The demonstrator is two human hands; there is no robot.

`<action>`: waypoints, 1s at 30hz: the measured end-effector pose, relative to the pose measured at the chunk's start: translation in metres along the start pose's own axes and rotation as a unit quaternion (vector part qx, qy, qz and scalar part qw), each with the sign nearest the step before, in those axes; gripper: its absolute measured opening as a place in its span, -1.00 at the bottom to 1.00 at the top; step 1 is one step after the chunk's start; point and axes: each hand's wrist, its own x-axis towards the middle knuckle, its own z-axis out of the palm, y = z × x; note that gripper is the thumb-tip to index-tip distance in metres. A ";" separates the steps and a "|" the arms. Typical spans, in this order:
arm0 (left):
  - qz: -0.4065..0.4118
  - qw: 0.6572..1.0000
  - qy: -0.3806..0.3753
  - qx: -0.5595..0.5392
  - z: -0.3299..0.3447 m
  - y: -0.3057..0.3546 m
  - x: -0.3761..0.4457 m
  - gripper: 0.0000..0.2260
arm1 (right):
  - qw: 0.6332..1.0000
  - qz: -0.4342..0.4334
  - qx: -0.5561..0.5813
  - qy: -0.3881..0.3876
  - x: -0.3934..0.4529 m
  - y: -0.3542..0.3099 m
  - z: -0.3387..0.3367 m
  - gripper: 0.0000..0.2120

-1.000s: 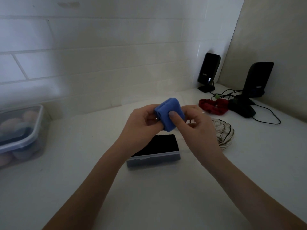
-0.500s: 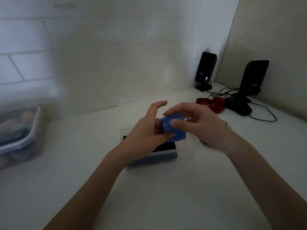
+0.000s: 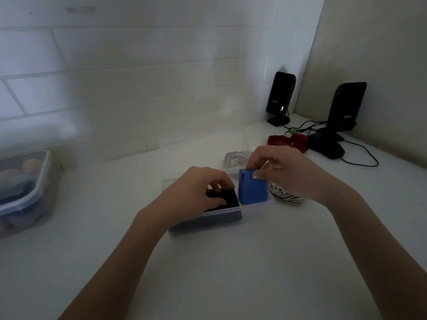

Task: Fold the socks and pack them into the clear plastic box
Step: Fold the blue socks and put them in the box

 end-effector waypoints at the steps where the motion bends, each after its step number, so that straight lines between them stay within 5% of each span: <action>1: -0.003 1.000 -0.016 -0.004 0.002 -0.001 0.001 -0.78 | 1.000 -0.007 -0.015 -0.005 -0.001 -0.002 0.002 -0.85; 8: -0.014 0.999 -0.038 -0.010 0.004 -0.007 0.003 -0.75 | 0.973 -0.032 -0.230 -0.007 0.000 -0.006 0.028 -0.94; 17: 0.023 0.992 -0.119 0.017 0.006 -0.003 0.008 -0.79 | 0.951 0.006 -0.296 -0.089 0.009 -0.016 0.026 -0.86; 30: 0.043 0.987 -0.145 0.055 0.009 -0.006 0.011 -0.78 | 0.919 0.046 -0.338 -0.197 0.020 -0.033 0.030 -0.74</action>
